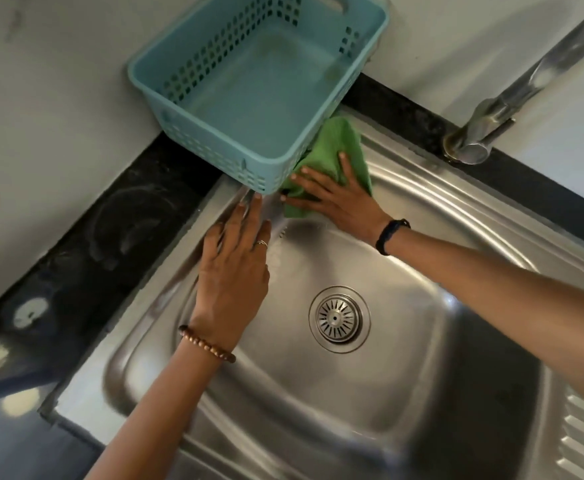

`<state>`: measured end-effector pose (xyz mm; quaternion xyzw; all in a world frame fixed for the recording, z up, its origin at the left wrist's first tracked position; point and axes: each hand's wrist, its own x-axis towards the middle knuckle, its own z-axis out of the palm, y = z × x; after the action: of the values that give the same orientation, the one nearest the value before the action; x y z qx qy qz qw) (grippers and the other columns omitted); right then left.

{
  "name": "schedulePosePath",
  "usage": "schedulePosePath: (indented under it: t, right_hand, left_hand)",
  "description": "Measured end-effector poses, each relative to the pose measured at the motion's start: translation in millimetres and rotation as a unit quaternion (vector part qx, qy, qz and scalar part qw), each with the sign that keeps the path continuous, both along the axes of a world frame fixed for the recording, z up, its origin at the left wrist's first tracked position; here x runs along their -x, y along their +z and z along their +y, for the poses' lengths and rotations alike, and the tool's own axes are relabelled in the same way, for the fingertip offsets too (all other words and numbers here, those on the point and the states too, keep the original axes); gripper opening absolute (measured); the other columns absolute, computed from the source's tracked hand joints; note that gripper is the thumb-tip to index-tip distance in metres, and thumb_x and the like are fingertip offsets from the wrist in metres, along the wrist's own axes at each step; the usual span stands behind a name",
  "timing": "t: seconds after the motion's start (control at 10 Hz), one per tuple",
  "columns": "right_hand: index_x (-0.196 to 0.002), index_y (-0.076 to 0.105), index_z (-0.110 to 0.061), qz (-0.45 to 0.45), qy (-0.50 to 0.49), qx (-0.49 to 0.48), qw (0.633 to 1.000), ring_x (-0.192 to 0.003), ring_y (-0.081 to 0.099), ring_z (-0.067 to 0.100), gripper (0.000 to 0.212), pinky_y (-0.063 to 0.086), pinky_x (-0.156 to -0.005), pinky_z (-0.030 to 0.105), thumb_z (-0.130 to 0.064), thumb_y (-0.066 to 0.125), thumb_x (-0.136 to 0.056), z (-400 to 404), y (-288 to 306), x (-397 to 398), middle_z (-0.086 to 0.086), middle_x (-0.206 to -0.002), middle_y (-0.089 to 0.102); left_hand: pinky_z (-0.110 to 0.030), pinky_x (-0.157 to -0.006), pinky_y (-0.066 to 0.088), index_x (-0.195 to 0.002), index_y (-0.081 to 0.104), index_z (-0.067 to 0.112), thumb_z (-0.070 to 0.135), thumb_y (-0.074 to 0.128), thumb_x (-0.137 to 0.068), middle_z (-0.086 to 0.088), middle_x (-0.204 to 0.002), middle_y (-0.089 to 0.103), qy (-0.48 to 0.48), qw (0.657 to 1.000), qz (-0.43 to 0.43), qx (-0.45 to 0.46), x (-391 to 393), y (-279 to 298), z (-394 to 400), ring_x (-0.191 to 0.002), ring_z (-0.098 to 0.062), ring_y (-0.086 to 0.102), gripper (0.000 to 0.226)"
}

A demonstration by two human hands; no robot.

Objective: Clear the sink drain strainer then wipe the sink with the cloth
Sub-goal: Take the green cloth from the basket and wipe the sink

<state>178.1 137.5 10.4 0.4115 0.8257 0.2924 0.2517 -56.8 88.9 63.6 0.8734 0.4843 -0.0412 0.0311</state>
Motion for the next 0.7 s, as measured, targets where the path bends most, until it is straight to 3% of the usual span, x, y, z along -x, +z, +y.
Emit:
schedulePosePath:
  t: [0.1,0.2,0.3,0.4,0.5,0.6,0.7]
  right_hand:
    - [-0.14,0.026,-0.043,0.108,0.006,0.113,0.988,-0.133,0.038,0.003,0.078,0.035,-0.108,0.032,-0.005,0.053,-0.078,-12.2,-16.7,-4.7,-0.023,-0.145,0.037]
    - [-0.143,-0.014,-0.039,0.141,-0.104,0.17,0.97,-0.142,0.019,0.008,0.091,0.021,-0.116,0.024,-0.01,0.054,-0.09,-5.6,-16.8,-6.3,-0.012,-0.156,0.016]
    - [-0.131,-0.038,-0.042,0.125,-0.251,0.104,0.954,-0.144,-0.012,0.011,0.063,-0.007,-0.104,-0.001,-0.035,0.017,-0.101,-16.0,2.8,-3.6,0.003,-0.158,-0.014]
    - [-0.141,0.022,-0.043,0.129,-0.229,0.119,0.957,-0.134,0.033,-0.004,0.063,0.029,-0.107,0.009,0.001,0.009,-0.097,-34.7,-6.1,-7.9,-0.017,-0.148,0.036]
    - [-0.14,0.041,-0.018,0.413,-0.375,0.184,0.809,-0.131,0.044,0.024,0.047,0.033,-0.11,0.033,-0.003,0.029,-0.097,-61.4,-13.7,-4.3,0.008,-0.144,0.046]
    - [-0.127,0.053,-0.001,0.685,-0.566,0.09,0.449,-0.122,0.05,0.029,0.042,0.037,-0.105,0.031,0.007,0.035,-0.091,-71.7,-17.5,1.7,0.013,-0.132,0.054]
    - [-0.106,0.059,-0.007,0.858,-0.514,-0.003,-0.004,-0.089,0.061,0.024,0.029,0.051,-0.081,0.032,0.001,0.033,-0.095,-71.0,-8.5,27.1,0.008,-0.093,0.066]
  left_hand:
    - [-0.039,-0.115,0.014,-0.148,0.007,0.019,0.029,0.034,-0.092,-0.003,-0.158,-0.01,-0.005,1.0,0.004,-0.001,0.4,-2.4,0.8,-0.146,-0.022,0.0,0.063]
    - [-0.039,-0.113,0.017,-0.147,0.006,0.017,0.025,0.03,-0.091,-0.004,-0.159,-0.007,-0.013,1.0,0.004,-0.015,4.2,-2.2,3.0,-0.146,-0.022,0.004,0.061]
    - [-0.038,-0.111,0.018,-0.146,0.009,0.015,0.023,0.031,-0.09,-0.004,-0.159,-0.003,-0.012,1.0,0.009,-0.02,5.1,-1.2,2.9,-0.145,-0.021,0.008,0.06]
    - [-0.038,-0.112,0.017,-0.146,0.012,0.016,0.022,0.03,-0.09,-0.003,-0.159,-0.004,-0.005,1.0,0.008,-0.017,2.9,-1.0,1.9,-0.146,-0.02,0.006,0.059]
    - [-0.038,-0.112,0.018,-0.146,0.015,0.017,0.021,0.033,-0.09,-0.003,-0.159,-0.003,-0.005,1.0,0.004,-0.015,3.1,0.9,2.1,-0.145,-0.02,0.007,0.059]
    - [-0.039,-0.111,0.019,-0.146,0.017,0.018,0.022,0.034,-0.089,-0.003,-0.159,0.0,-0.004,1.0,-0.002,-0.002,2.6,4.8,1.9,-0.145,-0.02,0.009,0.06]
    - [-0.039,-0.111,0.018,-0.147,0.016,0.019,0.025,0.034,-0.089,-0.003,-0.159,0.001,0.003,1.0,-0.015,0.013,1.1,6.7,2.0,-0.145,-0.021,0.009,0.061]
